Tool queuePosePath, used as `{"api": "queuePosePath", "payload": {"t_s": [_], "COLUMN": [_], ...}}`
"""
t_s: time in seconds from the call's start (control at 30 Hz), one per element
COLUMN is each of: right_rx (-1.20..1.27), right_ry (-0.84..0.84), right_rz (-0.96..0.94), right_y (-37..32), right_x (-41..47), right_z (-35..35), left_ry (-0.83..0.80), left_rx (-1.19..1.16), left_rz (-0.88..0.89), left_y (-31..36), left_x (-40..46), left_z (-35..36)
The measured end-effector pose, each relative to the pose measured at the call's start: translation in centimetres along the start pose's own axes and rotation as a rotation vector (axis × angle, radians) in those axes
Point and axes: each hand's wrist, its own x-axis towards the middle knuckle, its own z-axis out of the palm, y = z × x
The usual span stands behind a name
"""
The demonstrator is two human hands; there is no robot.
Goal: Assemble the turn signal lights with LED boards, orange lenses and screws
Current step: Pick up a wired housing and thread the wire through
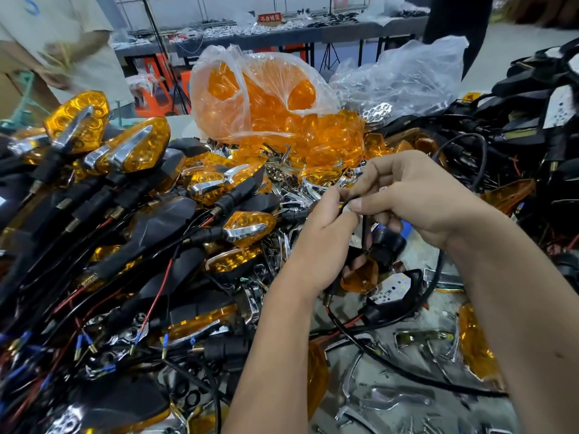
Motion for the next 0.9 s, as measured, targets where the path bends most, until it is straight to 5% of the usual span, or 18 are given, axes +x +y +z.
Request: {"api": "queuePosePath", "payload": {"t_s": [0.2, 0.33, 0.5, 0.6, 0.7, 0.9], "right_rx": [0.019, 0.058, -0.508, -0.909, -1.200, -1.108], "right_ry": [-0.077, -0.214, 0.149, 0.044, -0.080, 0.050], "right_rz": [0.045, 0.096, -0.109, -0.190, -0.020, -0.011], "right_y": [-0.1, -0.3, -0.1, -0.5, 0.3, 1.5], "right_x": [1.4, 3.1, 9.5, 13.3, 15.1, 14.0], "right_z": [-0.1, 0.4, 4.3, 6.6, 7.8, 7.1], "left_ry": [0.062, 0.258, 0.532, 0.606, 0.647, 0.587], "left_rx": [0.013, -0.015, -0.023, 0.162, 0.224, 0.076], "left_rz": [-0.016, -0.007, 0.019, 0.011, 0.014, -0.089], "left_y": [0.2, 0.4, 0.4, -0.2, -0.9, -0.6], "left_x": [0.2, 0.4, 1.4, 1.8, 2.2, 2.2], "left_z": [-0.5, -2.2, -2.7, -2.1, -2.1, -2.1]}}
